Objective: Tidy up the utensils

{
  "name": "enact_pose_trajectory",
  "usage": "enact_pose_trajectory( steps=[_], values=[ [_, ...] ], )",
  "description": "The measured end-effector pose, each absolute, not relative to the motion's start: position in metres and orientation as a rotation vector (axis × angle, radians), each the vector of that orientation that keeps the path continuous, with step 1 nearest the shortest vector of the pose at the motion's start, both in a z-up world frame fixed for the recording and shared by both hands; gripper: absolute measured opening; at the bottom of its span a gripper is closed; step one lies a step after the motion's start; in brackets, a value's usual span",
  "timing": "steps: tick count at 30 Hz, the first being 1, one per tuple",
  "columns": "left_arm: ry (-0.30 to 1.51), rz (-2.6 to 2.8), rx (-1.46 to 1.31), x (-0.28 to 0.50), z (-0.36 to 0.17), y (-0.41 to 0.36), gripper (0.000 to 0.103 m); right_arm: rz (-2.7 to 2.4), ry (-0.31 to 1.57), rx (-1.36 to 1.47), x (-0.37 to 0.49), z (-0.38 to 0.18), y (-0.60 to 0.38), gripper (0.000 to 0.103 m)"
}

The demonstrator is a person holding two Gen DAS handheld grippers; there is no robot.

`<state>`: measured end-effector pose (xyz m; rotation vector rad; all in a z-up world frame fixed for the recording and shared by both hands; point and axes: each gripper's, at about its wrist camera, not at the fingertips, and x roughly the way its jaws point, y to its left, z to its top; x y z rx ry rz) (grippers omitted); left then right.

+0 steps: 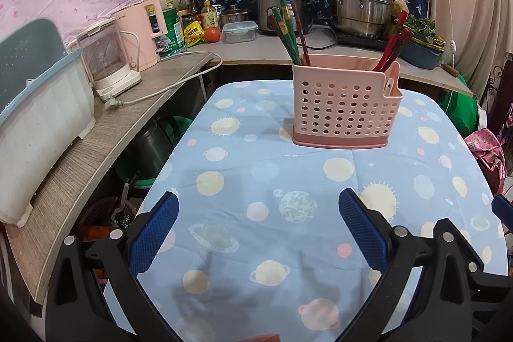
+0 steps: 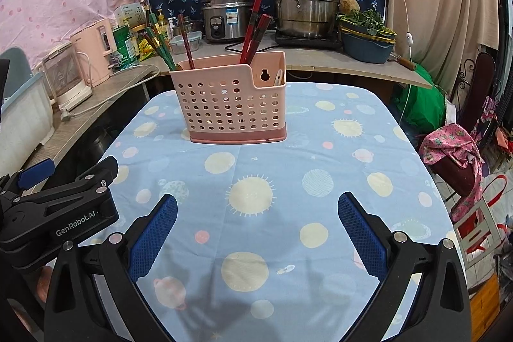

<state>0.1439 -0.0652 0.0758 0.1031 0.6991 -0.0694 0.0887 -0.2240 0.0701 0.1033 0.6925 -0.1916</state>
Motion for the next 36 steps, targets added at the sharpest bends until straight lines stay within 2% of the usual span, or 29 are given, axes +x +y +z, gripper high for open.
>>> enact_pose_trajectory(
  steps=[36],
  values=[
    [0.705,-0.056,0.1,0.156,0.076,-0.066,0.095,-0.201,0.703,0.096,0.105,0.067,-0.227,0.097]
  ],
)
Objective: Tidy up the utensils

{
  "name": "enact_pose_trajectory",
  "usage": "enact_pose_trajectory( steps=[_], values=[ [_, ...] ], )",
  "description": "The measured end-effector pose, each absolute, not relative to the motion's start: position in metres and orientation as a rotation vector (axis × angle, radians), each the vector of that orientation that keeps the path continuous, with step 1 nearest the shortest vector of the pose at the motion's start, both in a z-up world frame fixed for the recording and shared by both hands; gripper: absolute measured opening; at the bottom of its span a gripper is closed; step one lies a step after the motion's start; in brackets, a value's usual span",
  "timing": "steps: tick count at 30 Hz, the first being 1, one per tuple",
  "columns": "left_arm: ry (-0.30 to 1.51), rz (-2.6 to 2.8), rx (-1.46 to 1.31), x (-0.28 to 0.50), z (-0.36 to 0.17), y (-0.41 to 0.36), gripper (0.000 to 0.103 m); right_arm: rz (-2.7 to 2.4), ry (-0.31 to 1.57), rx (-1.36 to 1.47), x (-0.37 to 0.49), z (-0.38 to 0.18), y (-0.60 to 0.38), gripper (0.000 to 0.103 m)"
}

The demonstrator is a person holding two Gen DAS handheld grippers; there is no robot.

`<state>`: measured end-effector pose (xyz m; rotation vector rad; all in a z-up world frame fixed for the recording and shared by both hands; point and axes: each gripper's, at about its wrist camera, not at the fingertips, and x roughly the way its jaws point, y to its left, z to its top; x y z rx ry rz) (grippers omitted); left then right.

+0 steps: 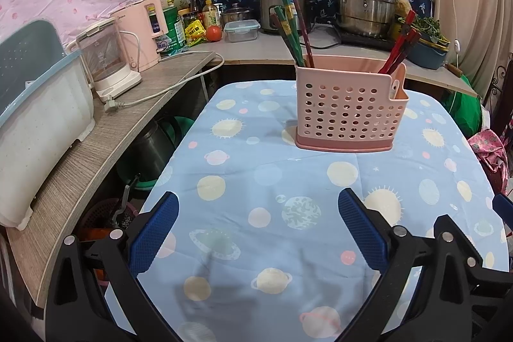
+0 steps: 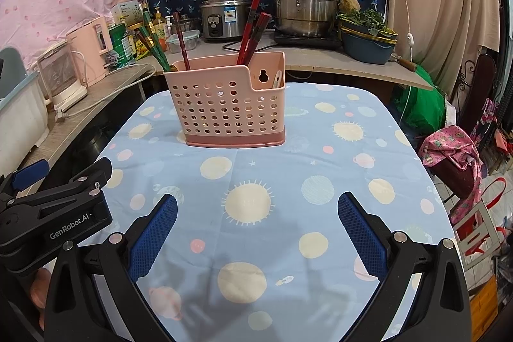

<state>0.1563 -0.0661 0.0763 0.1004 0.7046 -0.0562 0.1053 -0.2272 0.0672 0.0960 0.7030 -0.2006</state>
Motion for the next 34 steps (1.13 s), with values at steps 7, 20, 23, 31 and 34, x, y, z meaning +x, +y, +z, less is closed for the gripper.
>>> enact_pose_trajectory(
  steps=[7,20,23,31,34],
  values=[
    [0.7,-0.058,0.108,0.158,0.077,-0.069,0.095,-0.203,0.703,0.097,0.106,0.068,-0.227,0.097],
    [0.704,-0.062,0.109,0.163,0.077,-0.071,0.095,-0.205,0.708,0.093,0.111,0.068,-0.232,0.097],
    [0.706,-0.064,0.111,0.165,0.077,-0.072,0.095,-0.207,0.709,0.094,0.114,0.068,-0.232,0.097],
    [0.705,-0.063,0.101,0.17,0.075,-0.072,0.095,-0.213,0.71,0.092,0.116,0.066,-0.234,0.097],
    [0.709,-0.075,0.107,0.173,0.074,-0.073,0.095,-0.218,0.709,0.099,0.12,0.065,-0.237,0.097]
  ],
)
